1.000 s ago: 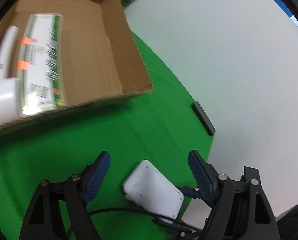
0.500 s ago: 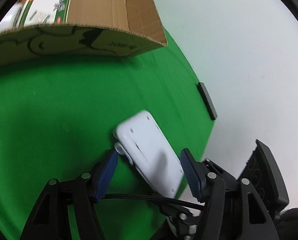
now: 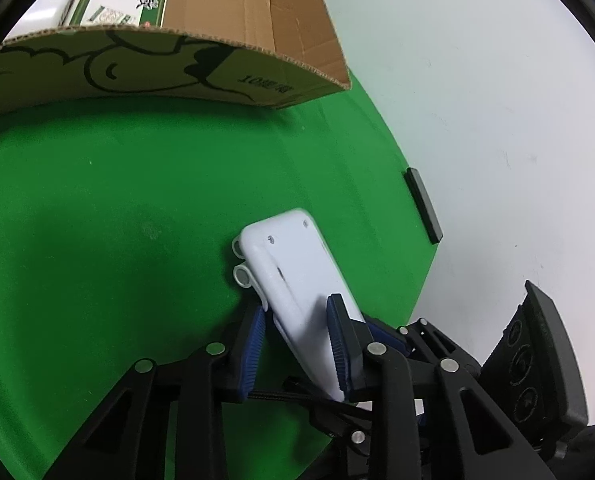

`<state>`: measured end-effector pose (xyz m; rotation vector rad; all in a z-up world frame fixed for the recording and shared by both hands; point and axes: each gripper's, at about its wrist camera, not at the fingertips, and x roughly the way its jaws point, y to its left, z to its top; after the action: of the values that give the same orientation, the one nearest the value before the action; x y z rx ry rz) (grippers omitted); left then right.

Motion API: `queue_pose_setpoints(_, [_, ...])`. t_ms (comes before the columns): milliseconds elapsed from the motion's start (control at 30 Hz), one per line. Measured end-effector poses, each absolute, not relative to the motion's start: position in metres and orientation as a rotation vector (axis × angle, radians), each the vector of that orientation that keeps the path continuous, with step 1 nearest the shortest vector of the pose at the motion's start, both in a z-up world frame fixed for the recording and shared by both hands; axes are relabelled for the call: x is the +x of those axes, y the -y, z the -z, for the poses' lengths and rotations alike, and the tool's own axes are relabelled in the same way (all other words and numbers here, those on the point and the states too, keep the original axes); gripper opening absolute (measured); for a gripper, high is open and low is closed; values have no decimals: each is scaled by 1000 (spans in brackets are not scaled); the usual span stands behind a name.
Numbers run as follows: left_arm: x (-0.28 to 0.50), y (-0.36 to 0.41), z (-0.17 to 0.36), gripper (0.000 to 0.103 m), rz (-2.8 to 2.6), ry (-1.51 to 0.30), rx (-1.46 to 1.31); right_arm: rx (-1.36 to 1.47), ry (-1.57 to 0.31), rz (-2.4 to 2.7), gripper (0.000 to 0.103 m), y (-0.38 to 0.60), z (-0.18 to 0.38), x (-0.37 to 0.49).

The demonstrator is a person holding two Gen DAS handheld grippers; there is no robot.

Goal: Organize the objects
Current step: 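Grasp the white plastic case with the right gripper while the left gripper grips its end, then lift the white case and lower it into the box beside the medicine box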

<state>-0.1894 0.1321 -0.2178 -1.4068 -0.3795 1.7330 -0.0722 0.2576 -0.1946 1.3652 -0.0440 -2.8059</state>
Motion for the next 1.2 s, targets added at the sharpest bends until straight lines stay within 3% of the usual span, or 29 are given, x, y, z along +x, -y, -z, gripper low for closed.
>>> queue_pose_setpoints(200, [-192,-135,212,24,-1735,361,-1394,1376,-4,2774,67,-257,195,-76])
queue_pose_setpoints(600, [-178,-150,192,17,-1784,297,-1280,1346,115,2786,64,-258,191,-72])
queue_pose_setpoints(1200, [-182,-125,11,17,-2058,66,-807,738,-155,2996,64,-228,70,-101])
